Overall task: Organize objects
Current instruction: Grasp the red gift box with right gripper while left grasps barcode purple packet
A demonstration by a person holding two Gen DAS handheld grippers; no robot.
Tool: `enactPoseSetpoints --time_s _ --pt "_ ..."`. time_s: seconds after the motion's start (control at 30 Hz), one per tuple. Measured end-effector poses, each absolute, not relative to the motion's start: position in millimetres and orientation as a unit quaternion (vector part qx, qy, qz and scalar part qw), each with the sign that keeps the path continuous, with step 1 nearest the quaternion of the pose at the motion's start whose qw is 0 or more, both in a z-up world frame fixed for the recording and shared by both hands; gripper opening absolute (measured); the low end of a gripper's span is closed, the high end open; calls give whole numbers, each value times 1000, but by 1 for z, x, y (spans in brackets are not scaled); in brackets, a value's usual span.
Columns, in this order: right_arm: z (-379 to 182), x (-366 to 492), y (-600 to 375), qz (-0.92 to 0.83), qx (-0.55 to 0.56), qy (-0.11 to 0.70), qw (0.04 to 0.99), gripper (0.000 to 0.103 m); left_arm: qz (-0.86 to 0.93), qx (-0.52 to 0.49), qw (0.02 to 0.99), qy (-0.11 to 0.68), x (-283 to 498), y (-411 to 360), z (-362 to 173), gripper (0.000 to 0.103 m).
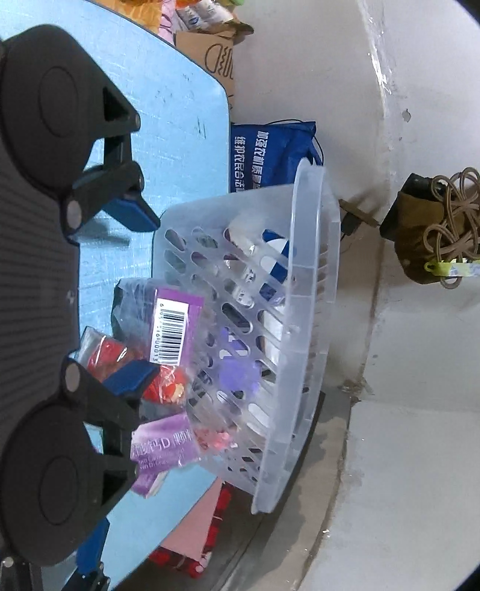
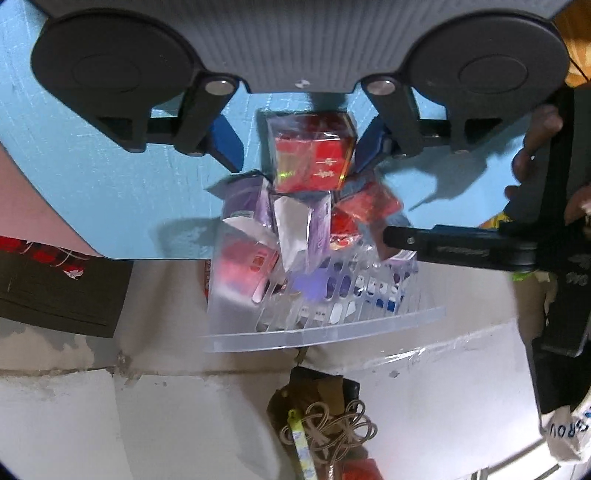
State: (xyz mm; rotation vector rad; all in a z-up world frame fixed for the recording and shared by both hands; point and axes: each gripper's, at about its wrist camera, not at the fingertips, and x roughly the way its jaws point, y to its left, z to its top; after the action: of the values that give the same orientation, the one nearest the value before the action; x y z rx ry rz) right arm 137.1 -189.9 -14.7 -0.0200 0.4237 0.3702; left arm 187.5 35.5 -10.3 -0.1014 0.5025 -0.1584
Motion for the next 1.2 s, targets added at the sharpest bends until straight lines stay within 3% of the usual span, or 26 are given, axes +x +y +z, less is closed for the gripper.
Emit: enactPoseSetpoints --time_s 0.1,0.17,0.2,1.2 --pt "-18 137 -187 190 -18 215 958 57 -75 -33 966 247 190 28 -11 69" --pt "-19 139 -187 197 -15 220 955 53 -86 -26 966 241 189 23 -11 50" --pt "-20 137 -188 197 -15 219 955 53 -90 -20 967 239 187 20 -11 49" --pt "-13 125 -210 193 29 158 968 52 -76 -84 974 194 161 73 -9 48"
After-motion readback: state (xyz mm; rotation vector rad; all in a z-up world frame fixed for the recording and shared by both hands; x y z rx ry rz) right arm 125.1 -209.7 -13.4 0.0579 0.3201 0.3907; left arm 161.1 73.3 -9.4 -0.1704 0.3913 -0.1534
